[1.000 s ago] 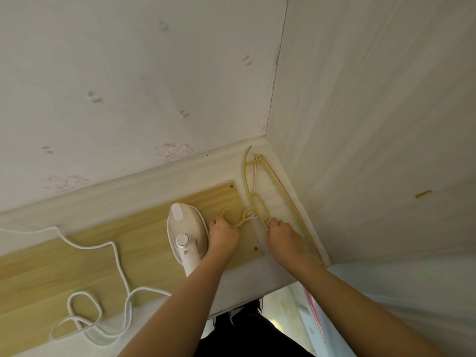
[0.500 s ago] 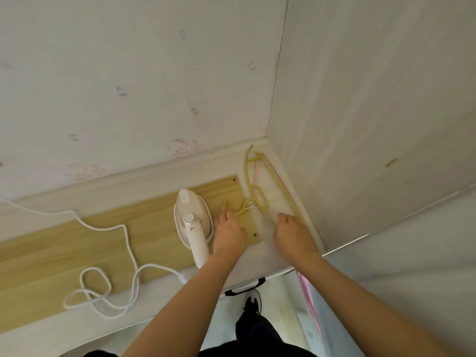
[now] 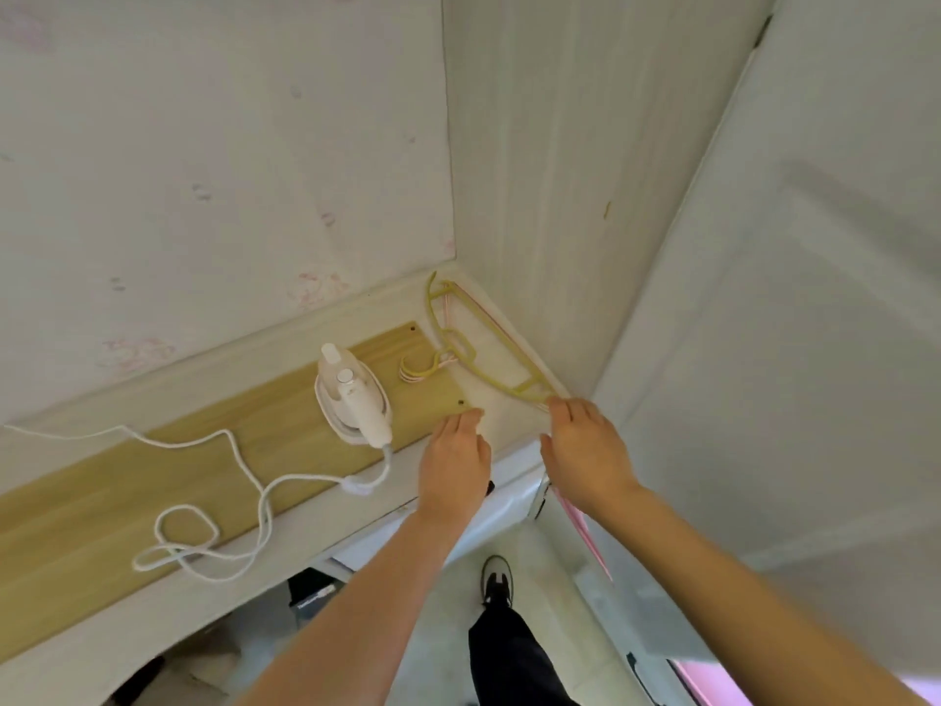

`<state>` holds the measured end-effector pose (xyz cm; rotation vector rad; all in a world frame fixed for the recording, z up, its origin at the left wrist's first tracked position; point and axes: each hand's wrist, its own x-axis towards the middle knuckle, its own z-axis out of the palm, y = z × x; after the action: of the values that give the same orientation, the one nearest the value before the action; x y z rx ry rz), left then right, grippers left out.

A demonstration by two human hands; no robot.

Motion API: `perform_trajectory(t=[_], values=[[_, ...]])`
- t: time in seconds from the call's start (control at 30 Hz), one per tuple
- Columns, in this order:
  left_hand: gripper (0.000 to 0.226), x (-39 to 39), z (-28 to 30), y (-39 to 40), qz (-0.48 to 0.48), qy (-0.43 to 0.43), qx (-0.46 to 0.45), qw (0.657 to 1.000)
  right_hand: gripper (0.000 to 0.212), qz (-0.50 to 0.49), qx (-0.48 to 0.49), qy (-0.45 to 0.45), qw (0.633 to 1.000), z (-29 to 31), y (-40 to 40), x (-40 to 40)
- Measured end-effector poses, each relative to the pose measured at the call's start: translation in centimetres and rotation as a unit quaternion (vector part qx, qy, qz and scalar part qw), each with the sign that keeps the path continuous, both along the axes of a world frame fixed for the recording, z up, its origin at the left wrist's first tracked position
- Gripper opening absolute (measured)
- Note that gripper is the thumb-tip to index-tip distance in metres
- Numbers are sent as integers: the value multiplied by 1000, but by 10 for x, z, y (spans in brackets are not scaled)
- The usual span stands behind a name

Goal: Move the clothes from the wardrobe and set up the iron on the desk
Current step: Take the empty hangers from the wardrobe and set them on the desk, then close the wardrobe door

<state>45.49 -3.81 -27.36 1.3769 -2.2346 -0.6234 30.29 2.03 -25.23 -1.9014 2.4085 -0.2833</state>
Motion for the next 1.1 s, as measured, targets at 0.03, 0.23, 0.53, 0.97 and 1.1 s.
perform_trajectory(t=[0.03, 0.23, 0.53, 0.97, 1.1], values=[[34, -1, 3, 11, -8, 11, -12, 1000, 40, -4, -16, 5, 1000, 7, 13, 0], [30, -16, 24, 66, -45, 64, -56, 995, 36, -35, -92, 56, 994, 51, 86, -6], [31, -55, 66, 126, -67, 131, -56, 987, 33, -23, -173, 108, 979, 102, 173, -32], [40, -132, 160, 185, -112, 225, -136, 958, 19, 109, -259, 200, 938, 164, 248, -73], [49, -146, 178, 190, -160, 225, -163, 947, 24, 130, -258, 232, 929, 170, 259, -82]])
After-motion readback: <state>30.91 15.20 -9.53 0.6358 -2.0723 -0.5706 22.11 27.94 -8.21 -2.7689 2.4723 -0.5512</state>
